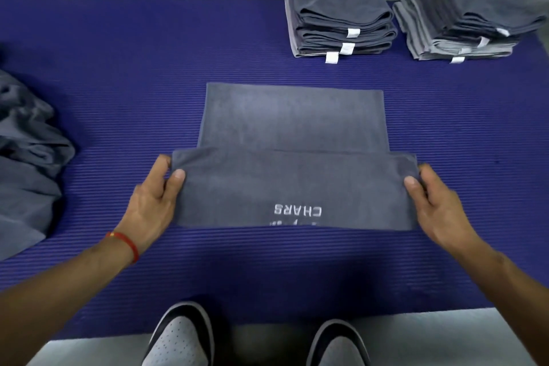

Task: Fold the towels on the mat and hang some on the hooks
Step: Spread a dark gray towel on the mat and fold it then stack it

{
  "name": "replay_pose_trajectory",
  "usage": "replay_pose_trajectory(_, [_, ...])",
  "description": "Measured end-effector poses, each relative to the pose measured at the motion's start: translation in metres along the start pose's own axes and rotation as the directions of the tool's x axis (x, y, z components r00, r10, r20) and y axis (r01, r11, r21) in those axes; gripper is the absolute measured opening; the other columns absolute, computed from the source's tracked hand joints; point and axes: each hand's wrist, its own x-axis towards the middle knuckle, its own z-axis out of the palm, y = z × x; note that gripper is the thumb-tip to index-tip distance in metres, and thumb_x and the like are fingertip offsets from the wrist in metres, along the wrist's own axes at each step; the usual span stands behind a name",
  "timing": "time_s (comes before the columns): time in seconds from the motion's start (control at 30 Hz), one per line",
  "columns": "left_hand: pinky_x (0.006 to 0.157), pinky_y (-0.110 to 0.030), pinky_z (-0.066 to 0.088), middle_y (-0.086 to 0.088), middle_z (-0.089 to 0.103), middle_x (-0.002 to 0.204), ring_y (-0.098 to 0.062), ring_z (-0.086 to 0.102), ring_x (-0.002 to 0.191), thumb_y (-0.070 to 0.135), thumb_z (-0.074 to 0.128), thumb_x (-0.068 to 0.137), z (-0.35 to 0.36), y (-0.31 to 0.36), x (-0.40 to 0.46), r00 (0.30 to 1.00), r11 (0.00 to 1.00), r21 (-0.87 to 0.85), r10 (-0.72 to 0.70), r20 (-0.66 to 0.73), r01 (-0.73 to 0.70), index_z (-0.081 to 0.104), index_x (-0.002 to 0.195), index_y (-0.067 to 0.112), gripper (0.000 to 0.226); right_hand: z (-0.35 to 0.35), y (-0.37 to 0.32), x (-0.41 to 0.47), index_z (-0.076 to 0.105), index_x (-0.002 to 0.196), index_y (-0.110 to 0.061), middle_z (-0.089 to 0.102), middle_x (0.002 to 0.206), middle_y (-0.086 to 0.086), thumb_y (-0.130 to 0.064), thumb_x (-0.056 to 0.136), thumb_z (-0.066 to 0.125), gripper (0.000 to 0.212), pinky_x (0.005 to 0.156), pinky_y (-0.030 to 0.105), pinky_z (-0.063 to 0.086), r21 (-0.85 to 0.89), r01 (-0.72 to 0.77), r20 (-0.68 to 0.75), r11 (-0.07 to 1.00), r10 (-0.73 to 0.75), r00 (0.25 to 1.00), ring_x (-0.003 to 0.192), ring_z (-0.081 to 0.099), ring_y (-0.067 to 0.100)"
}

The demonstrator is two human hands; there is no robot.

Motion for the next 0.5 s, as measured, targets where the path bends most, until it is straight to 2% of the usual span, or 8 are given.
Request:
replay_pose_trajectory(0.07, [0.063, -0.038, 0.047, 0.010, 0.065, 0.071, -0.006, 0.063, 0.066, 0.040, 0.043, 0.104, 0.001, -0.008, -0.025, 1.000, 1.000, 0.005, -0.024, 0.018, 0.024, 0.048, 0.095, 0.037, 0.011, 0.000, 0.010, -0.020, 0.046, 0.091, -0.025, 0.063, 0.077, -0.011, -0.097, 0.076, 0.021, 0.077, 0.062, 0.048, 0.049, -0.022, -0.035, 0.028, 0.999, 0.036, 0.999, 0.064, 0.061, 0.012])
replay_pose_trajectory(0.13, [0.064, -0.040, 0.048, 0.011, 0.067, 0.077, -0.006, 0.064, 0.068, 0.044, 0.043, 0.104, 0.002, -0.014, -0.048, 0.999, 0.999, 0.005, -0.037, 0.030, 0.037, 0.050, 0.095, 0.037, 0.014, 0.001, 0.014, -0.040, 0.048, 0.091, -0.031, 0.064, 0.078, -0.013, -0.096, 0.076, 0.022, 0.072, 0.061, 0.044, 0.048, -0.016, -0.057, 0.056, 0.998, 0.057, 0.997, 0.064, 0.061, 0.011])
replay_pose_trajectory(0.2, [0.064, -0.031, 0.050, 0.011, 0.068, 0.079, -0.006, 0.065, 0.070, 0.043, 0.044, 0.103, 0.003, -0.015, -0.058, 0.999, 0.999, -0.002, -0.037, 0.021, 0.037, 0.052, 0.096, 0.037, 0.012, 0.000, 0.012, -0.050, 0.048, 0.087, -0.037, 0.064, 0.078, -0.014, -0.084, 0.086, 0.031, 0.050, 0.058, 0.040, 0.046, -0.003, -0.054, 0.064, 0.999, 0.054, 0.996, 0.068, 0.062, 0.009])
replay_pose_trajectory(0.27, [0.060, -0.022, 0.046, 0.010, 0.067, 0.078, -0.006, 0.065, 0.070, 0.036, 0.046, 0.103, 0.002, -0.009, -0.051, 1.000, 1.000, -0.010, -0.030, -0.010, 0.029, 0.051, 0.094, 0.038, 0.010, -0.002, 0.005, -0.042, 0.047, 0.084, -0.039, 0.063, 0.077, -0.013, -0.059, 0.096, 0.042, 0.024, 0.059, 0.042, 0.045, 0.005, -0.037, 0.031, 0.999, 0.037, 0.999, 0.069, 0.061, 0.010])
replay_pose_trajectory(0.33, [0.060, -0.030, 0.046, 0.003, 0.064, 0.072, -0.009, 0.063, 0.067, 0.035, 0.046, 0.103, -0.002, 0.003, -0.029, 0.998, 0.999, 0.018, 0.031, -0.063, -0.030, 0.050, 0.096, 0.035, 0.008, -0.006, -0.002, -0.018, 0.050, 0.088, -0.035, 0.063, 0.075, -0.008, -0.043, 0.102, 0.047, 0.017, 0.064, 0.049, 0.047, 0.016, 0.000, -0.043, 1.000, 0.001, 0.999, 0.067, 0.060, 0.014])
replay_pose_trajectory(0.4, [0.064, -0.038, 0.046, 0.003, 0.066, 0.075, -0.008, 0.063, 0.069, 0.038, 0.047, 0.104, -0.005, 0.014, 0.007, 0.993, 0.997, 0.031, 0.071, -0.098, -0.069, 0.050, 0.103, 0.030, 0.009, -0.005, -0.006, 0.019, 0.055, 0.098, -0.026, 0.065, 0.081, -0.005, -0.040, 0.104, 0.049, 0.016, 0.072, 0.051, 0.050, 0.026, 0.030, -0.128, 0.999, -0.026, 0.991, 0.076, 0.063, 0.023])
replay_pose_trajectory(0.5, [0.071, -0.042, 0.053, -0.004, 0.072, 0.081, -0.021, 0.068, 0.076, 0.045, 0.054, 0.100, -0.002, 0.009, 0.080, 1.000, 1.000, -0.007, 0.000, -0.030, 0.000, 0.052, 0.103, 0.033, 0.013, 0.008, -0.009, 0.078, 0.056, 0.105, -0.018, 0.066, 0.092, 0.002, -0.041, 0.105, 0.048, 0.025, 0.081, 0.046, 0.049, 0.028, -0.043, -0.129, 0.999, 0.047, 0.991, 0.089, 0.064, 0.030])
